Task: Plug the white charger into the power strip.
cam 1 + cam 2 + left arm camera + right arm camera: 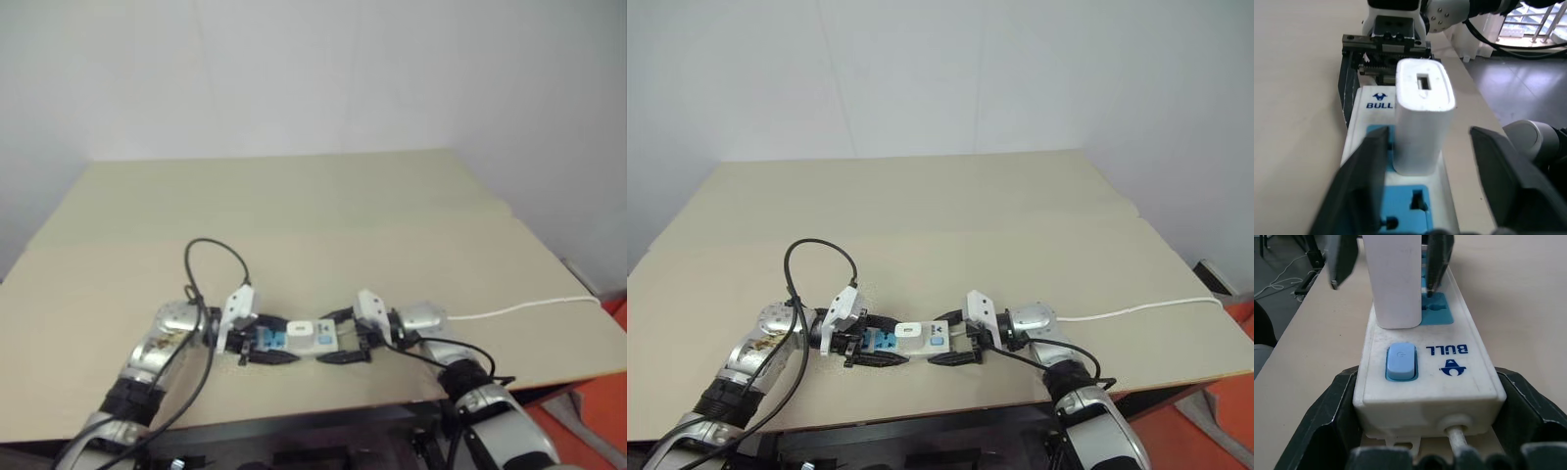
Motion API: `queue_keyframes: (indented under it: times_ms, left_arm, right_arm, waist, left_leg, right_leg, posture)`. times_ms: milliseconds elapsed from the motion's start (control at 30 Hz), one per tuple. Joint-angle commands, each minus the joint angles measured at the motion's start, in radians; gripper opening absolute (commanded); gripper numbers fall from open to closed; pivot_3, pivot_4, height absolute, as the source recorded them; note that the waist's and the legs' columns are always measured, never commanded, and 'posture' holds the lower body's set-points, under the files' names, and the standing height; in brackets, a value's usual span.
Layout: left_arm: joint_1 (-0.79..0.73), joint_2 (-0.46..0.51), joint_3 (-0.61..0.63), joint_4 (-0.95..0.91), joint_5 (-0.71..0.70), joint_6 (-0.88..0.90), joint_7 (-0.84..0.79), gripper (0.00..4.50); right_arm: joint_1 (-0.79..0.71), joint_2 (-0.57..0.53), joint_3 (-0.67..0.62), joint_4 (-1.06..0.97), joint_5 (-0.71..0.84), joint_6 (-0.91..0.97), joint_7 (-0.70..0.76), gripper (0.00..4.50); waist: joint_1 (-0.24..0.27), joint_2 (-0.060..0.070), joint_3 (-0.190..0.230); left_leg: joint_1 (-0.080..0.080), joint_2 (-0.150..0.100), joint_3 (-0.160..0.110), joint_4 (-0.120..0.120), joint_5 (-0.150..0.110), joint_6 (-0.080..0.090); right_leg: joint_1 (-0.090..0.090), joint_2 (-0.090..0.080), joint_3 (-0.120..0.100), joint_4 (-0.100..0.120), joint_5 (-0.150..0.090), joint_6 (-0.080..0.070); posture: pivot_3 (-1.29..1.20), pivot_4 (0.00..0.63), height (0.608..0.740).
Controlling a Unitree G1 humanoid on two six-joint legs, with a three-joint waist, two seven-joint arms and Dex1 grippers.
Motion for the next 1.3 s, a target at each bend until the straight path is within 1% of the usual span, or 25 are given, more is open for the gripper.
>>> queue_keyframes:
  times_ms: [33, 67, 100, 233, 333, 400, 433, 467, 600, 733, 800, 833, 967, 1100, 1200, 1300]
  left_arm:
    - [0.020, -0.001, -0.023, 0.020, 0.026, 0.013, 0.001, 4.14]
    - [0.018, 0.001, -0.020, 0.019, 0.025, 0.014, 0.001, 4.44]
    - [0.017, 0.002, -0.018, 0.017, 0.024, 0.014, 0.000, 4.49]
    - [0.020, 0.023, 0.019, -0.032, 0.001, -0.002, -0.001, 4.49]
    - [0.002, 0.074, 0.060, -0.083, -0.049, 0.047, -0.031, 4.49]
    - [-0.003, 0.107, 0.080, -0.104, -0.061, 0.048, -0.045, 4.50]
    - [-0.003, 0.122, 0.090, -0.114, -0.062, 0.045, -0.048, 4.50]
    - [0.002, 0.139, 0.101, -0.123, -0.063, 0.032, -0.057, 4.50]
    - [0.027, 0.199, 0.136, -0.154, -0.085, 0.024, -0.093, 4.50]
    - [0.028, 0.228, 0.163, -0.162, -0.097, 0.016, -0.114, 4.50]
    - [0.025, 0.246, 0.176, -0.166, -0.101, 0.017, -0.125, 4.50]
    - [0.024, 0.257, 0.183, -0.166, -0.105, 0.016, -0.133, 4.50]
    - [0.015, 0.305, 0.220, -0.156, -0.115, 0.019, -0.149, 4.50]
    - [0.013, 0.384, 0.254, -0.125, -0.092, 0.022, -0.161, 4.50]
    - [0.030, 0.440, 0.299, -0.117, -0.097, 0.036, -0.146, 4.50]
    - [0.067, 0.477, 0.346, -0.139, -0.091, 0.037, -0.113, 4.50]
  right_arm:
    - [-0.001, 0.000, 0.001, 0.019, -0.019, 0.004, -0.001, 3.41]
    - [-0.002, 0.001, 0.001, 0.019, -0.019, 0.003, -0.001, 3.41]
    - [-0.003, 0.002, 0.002, 0.019, -0.020, 0.002, -0.002, 3.41]
    - [-0.003, 0.006, 0.005, 0.018, -0.024, -0.010, -0.006, 3.41]
    - [-0.002, 0.006, 0.002, 0.018, -0.027, -0.022, -0.014, 3.41]
    - [0.001, 0.002, -0.002, 0.015, -0.038, -0.038, -0.042, 4.14]
    - [0.002, -0.002, -0.004, 0.013, -0.041, -0.038, -0.053, 4.40]
    - [0.004, -0.008, -0.005, 0.002, -0.042, -0.039, -0.057, 4.47]
    - [0.035, -0.044, -0.028, -0.105, -0.016, -0.013, -0.070, 4.47]
    - [0.060, -0.103, -0.069, -0.197, 0.016, 0.023, -0.085, 4.47]
    - [0.082, -0.142, -0.098, -0.266, 0.036, 0.048, -0.095, 4.47]
    - [0.096, -0.162, -0.115, -0.305, 0.050, 0.065, -0.100, 4.47]
    - [0.166, -0.251, -0.190, -0.477, 0.115, 0.146, -0.121, 4.47]
    - [0.261, -0.351, -0.287, -0.646, 0.192, 0.252, -0.151, 4.47]
    - [0.345, -0.430, -0.371, -0.730, 0.236, 0.311, -0.164, 4.47]
    - [0.415, -0.492, -0.439, -0.778, 0.264, 0.348, -0.173, 4.47]
  waist:
    - [0.000, 0.000, 0.000]
    - [0.000, 0.000, 0.000]
    - [0.000, 0.000, 0.000]
    - [-0.001, 0.000, 0.000]
    - [-0.003, 0.000, 0.000]
    - [-0.002, 0.000, 0.000]
    - [-0.002, 0.000, 0.000]
    - [-0.001, 0.000, 0.000]
    - [0.003, -0.001, 0.001]
    - [0.019, 0.000, 0.004]
    - [0.030, -0.001, 0.004]
    - [0.031, -0.001, 0.005]
    - [0.031, -0.001, 0.011]
    - [0.031, -0.001, 0.015]
    - [0.032, -0.001, 0.016]
    - [0.030, -0.002, 0.016]
  left_leg:
    - [0.000, 0.000, 0.000, 0.000, 0.000, 0.000]
    - [0.000, 0.000, 0.000, 0.000, 0.000, 0.000]
    - [0.000, 0.000, 0.000, 0.000, 0.000, 0.000]
    - [0.000, 0.000, 0.000, 0.000, 0.000, 0.000]
    - [-0.004, 0.001, 0.000, 0.000, 0.000, 0.000]
    - [-0.011, 0.001, 0.000, 0.001, 0.000, 0.000]
    - [-0.012, 0.001, 0.000, 0.001, 0.001, 0.000]
    - [-0.012, 0.001, 0.000, 0.001, 0.000, 0.000]
    - [-0.014, 0.001, 0.001, 0.001, 0.000, 0.000]
    - [-0.019, 0.001, 0.001, 0.002, 0.000, 0.000]
    - [-0.030, 0.001, 0.002, 0.005, 0.001, -0.001]
    - [-0.033, 0.001, 0.002, 0.005, 0.001, -0.001]
    - [-0.034, 0.001, 0.007, 0.005, 0.001, -0.001]
    - [-0.034, 0.001, 0.008, 0.005, 0.001, -0.001]
    - [-0.034, 0.001, 0.008, 0.005, 0.001, -0.001]
    - [-0.034, 0.001, 0.008, 0.005, 0.001, -0.001]
  right_leg:
    - [0.000, 0.000, 0.000, 0.000, 0.000, 0.000]
    - [0.000, 0.000, 0.000, 0.000, 0.000, 0.000]
    - [0.000, 0.000, 0.000, 0.000, 0.000, 0.000]
    - [0.000, 0.000, 0.000, 0.000, 0.000, 0.000]
    - [-0.005, 0.001, 0.001, 0.000, 0.000, -0.001]
    - [-0.013, 0.002, 0.001, 0.002, 0.001, -0.002]
    - [-0.014, 0.002, 0.001, 0.002, 0.001, -0.002]
    - [-0.014, 0.002, 0.001, 0.001, 0.001, -0.002]
    - [-0.014, 0.001, 0.000, 0.000, 0.001, -0.002]
    - [-0.019, 0.001, 0.000, 0.000, 0.001, -0.002]
    - [-0.030, 0.001, 0.000, 0.003, 0.001, -0.002]
    - [-0.033, 0.001, 0.000, 0.003, 0.001, -0.002]
    - [-0.033, 0.001, -0.001, 0.002, 0.001, -0.002]
    - [-0.033, 0.001, -0.002, 0.002, 0.001, -0.002]
    - [-0.033, 0.001, -0.002, 0.002, 0.001, -0.002]
    - [-0.033, 0.001, -0.002, 0.001, 0.001, -0.001]
  posture:
    - [0.00, 0.150, 0.740]
    - [0.00, 0.150, 0.740]
    - [0.00, 0.150, 0.740]
    - [0.00, 0.150, 0.740]
    - [0.00, 0.150, 0.740]
    - [0.00, 0.150, 0.740]
    - [0.00, 0.150, 0.740]
    - [0.00, 0.150, 0.740]
    - [0.00, 0.150, 0.740]
    - [0.00, 0.150, 0.740]
    - [0.00, 0.150, 0.740]
    - [0.00, 0.150, 0.740]
    - [0.00, 0.150, 0.740]
    - [0.00, 0.150, 0.740]
    - [0.00, 0.150, 0.740]
    - [0.00, 0.150, 0.740]
